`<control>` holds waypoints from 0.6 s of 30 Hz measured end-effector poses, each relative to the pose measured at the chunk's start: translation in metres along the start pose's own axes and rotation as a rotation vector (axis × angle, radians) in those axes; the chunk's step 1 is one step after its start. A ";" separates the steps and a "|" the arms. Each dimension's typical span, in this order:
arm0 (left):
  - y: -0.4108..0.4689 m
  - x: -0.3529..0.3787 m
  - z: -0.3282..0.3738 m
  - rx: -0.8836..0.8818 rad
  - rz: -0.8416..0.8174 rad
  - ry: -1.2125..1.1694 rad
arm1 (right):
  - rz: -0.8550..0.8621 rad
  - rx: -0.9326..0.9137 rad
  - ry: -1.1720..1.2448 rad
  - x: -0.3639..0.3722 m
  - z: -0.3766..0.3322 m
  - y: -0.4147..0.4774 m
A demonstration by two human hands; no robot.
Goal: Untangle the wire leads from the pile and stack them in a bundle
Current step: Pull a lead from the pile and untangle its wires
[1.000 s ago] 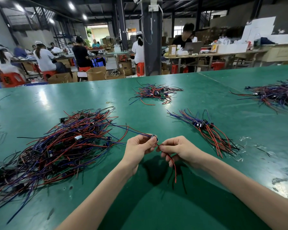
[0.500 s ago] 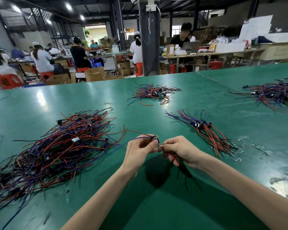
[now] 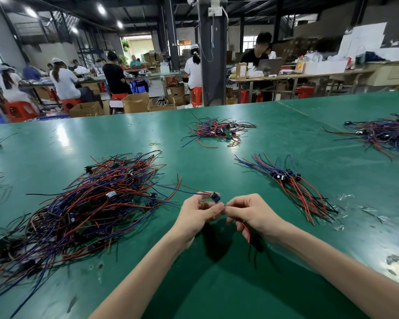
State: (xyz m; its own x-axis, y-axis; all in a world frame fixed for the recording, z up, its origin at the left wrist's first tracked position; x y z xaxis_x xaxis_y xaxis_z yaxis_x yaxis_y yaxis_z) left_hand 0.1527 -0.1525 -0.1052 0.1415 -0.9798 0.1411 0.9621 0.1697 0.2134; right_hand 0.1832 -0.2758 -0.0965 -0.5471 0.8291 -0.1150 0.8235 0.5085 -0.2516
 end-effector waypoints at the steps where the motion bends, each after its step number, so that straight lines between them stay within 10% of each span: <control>1: 0.000 0.000 0.000 0.000 -0.004 0.013 | 0.006 0.001 -0.003 0.000 0.000 0.000; 18: 0.003 -0.011 0.005 -0.079 0.082 -0.133 | -0.014 0.138 -0.021 -0.005 0.004 -0.001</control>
State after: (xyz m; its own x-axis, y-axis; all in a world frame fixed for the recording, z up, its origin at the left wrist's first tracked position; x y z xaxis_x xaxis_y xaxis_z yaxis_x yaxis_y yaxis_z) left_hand 0.1528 -0.1406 -0.1016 0.1932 -0.9394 0.2831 0.9646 0.2347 0.1203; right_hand 0.1841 -0.2812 -0.0996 -0.5626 0.8164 -0.1303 0.7881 0.4820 -0.3829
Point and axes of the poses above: each hand's wrist, its own y-axis towards the middle knuckle, its own x-axis out of the palm, z = x × y, the point moved 7 cm from there along y, towards the middle knuckle, and after that the axes turned 12 degrees about x, right-handed, at the moved point
